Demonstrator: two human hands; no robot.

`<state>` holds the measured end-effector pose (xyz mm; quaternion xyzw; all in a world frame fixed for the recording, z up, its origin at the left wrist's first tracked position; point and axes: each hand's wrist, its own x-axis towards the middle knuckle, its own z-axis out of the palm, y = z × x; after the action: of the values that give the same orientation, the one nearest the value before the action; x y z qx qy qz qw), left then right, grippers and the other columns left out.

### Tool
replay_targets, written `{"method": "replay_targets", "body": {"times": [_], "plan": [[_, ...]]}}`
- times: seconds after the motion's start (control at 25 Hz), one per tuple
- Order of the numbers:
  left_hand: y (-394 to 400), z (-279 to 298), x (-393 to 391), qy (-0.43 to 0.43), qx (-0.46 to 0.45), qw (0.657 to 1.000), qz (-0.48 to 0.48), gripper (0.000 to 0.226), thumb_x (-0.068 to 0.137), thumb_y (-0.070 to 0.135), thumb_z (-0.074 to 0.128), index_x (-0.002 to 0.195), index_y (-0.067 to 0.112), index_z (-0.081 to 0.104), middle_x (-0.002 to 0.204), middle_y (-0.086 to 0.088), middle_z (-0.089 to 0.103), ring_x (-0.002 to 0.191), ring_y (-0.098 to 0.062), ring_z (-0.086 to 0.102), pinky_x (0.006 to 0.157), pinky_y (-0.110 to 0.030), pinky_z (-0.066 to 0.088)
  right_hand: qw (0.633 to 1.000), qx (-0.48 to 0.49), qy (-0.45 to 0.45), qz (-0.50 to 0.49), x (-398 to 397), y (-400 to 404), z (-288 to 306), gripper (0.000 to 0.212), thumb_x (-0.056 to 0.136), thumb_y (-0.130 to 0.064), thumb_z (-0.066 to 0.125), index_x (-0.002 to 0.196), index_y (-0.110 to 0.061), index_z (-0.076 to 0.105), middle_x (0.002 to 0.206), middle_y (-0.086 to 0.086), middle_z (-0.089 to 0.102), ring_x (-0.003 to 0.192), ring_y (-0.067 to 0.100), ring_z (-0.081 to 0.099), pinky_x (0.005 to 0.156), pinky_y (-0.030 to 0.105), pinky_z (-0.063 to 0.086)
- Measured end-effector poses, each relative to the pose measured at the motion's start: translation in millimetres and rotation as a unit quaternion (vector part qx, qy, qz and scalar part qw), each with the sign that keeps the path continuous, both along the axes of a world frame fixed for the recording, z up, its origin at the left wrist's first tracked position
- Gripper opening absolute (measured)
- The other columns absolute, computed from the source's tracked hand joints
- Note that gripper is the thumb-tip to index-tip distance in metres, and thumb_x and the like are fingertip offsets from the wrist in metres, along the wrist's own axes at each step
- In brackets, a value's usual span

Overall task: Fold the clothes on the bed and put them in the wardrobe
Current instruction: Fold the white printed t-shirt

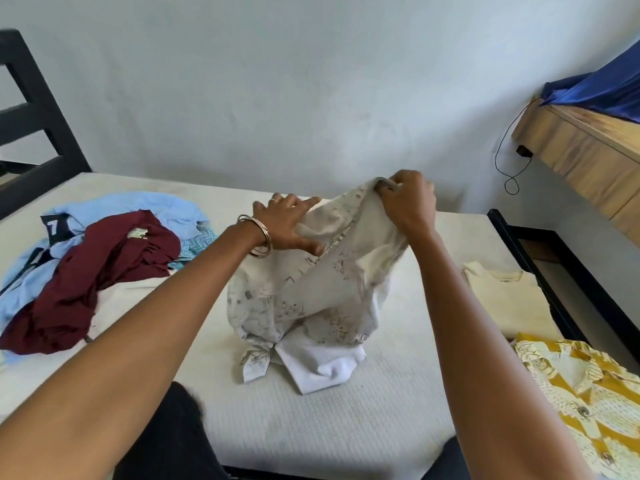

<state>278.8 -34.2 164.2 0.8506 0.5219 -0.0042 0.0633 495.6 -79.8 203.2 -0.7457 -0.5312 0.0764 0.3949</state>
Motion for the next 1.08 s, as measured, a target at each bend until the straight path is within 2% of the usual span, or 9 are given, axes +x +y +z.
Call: {"method": "replay_targets", "body": {"times": [0.12,0.2,0.32,0.4,0.56,0.68,0.8,0.92,1.08], "plan": [[-17,-19,35,-0.221,0.115,0.967,0.047,0.102,0.065,0.077,0.058,0.145,0.019,0.033,0.134,-0.013,0.043,0.121,-0.032,0.045,0.094,-0.047,0.041,0.995,-0.005,0.079,0.057,-28,8,16,0.026,0.084,-0.021,0.066,0.069,0.0,0.061,0.072,0.016,0.064,0.072,0.032,0.059,0.061,0.034,0.042],[-43,-45,54,-0.408,0.305,0.859,0.055,0.058,0.082,0.05,0.058,0.121,0.008,0.048,0.109,-0.016,0.051,0.098,-0.027,0.053,0.08,-0.041,0.045,0.951,0.005,0.305,0.052,-43,13,32,0.023,0.087,-0.01,0.059,0.066,-0.007,0.049,0.069,0.009,0.052,0.067,0.024,0.052,0.064,0.033,0.044],[-72,-77,62,-0.593,0.015,0.805,-0.012,0.05,0.078,0.052,0.059,0.115,0.022,0.048,0.093,-0.003,0.054,0.08,-0.007,0.053,0.069,-0.029,0.041,0.797,0.083,0.595,0.056,-51,24,50,0.012,0.089,0.003,0.045,0.08,-0.005,0.044,0.071,0.009,0.041,0.062,0.022,0.043,0.061,0.033,0.045],[-81,-97,65,-0.545,-0.221,0.808,-0.031,0.053,0.074,0.064,0.065,0.112,0.03,0.05,0.095,0.0,0.054,0.085,-0.01,0.052,0.075,-0.029,0.044,0.75,0.112,0.646,0.088,-53,27,58,0.013,0.085,-0.001,0.046,0.074,-0.005,0.04,0.073,0.008,0.038,0.074,0.026,0.045,0.084,0.041,0.053],[-74,-138,66,-0.391,-0.094,0.9,0.168,0.027,0.084,0.03,0.072,0.093,0.006,0.064,0.083,-0.003,0.06,0.08,-0.018,0.056,0.061,-0.016,0.041,0.582,0.196,0.774,0.153,-54,21,73,0.035,0.094,0.011,0.026,0.068,-0.007,0.04,0.085,0.013,0.042,0.105,0.043,0.053,0.101,0.061,0.044],[-40,-140,33,-0.534,-0.09,0.752,0.375,0.019,0.095,0.018,0.05,0.088,0.009,0.065,0.089,-0.015,0.065,0.092,-0.033,0.063,0.074,-0.029,0.051,0.519,0.263,0.799,0.154,-30,16,76,0.038,0.098,0.004,0.02,0.068,-0.007,0.041,0.089,0.027,0.054,0.116,0.047,0.054,0.106,0.057,0.041],[-6,-88,-11,-0.638,-0.026,0.666,0.385,0.027,0.097,0.012,0.04,0.075,0.02,0.052,0.08,-0.006,0.055,0.071,-0.018,0.057,0.056,-0.018,0.044,0.583,0.276,0.763,0.04,13,13,50,0.023,0.101,-0.003,0.031,0.087,-0.003,0.049,0.089,0.023,0.055,0.104,0.045,0.06,0.093,0.035,0.054],[11,-21,-25,-0.622,0.007,0.76,0.186,0.025,0.093,0.002,0.049,0.073,0.014,0.057,0.066,0.009,0.052,0.055,0.009,0.047,0.057,-0.008,0.036,0.885,0.055,0.435,-0.156,25,2,-11,0.036,0.102,-0.015,0.046,0.132,0.004,0.042,0.118,0.018,0.055,0.132,0.035,0.041,0.08,0.017,0.043],[10,14,12,-0.444,-0.103,0.889,-0.039,0.023,0.075,0.037,0.073,0.077,0.014,0.068,0.074,-0.002,0.061,0.068,-0.006,0.052,0.066,-0.023,0.041,0.939,-0.074,0.265,0.207,-23,7,-72,0.074,0.068,-0.042,0.083,0.13,-0.018,0.049,0.13,0.005,0.057,0.123,0.024,0.053,0.099,0.036,0.046]]}}
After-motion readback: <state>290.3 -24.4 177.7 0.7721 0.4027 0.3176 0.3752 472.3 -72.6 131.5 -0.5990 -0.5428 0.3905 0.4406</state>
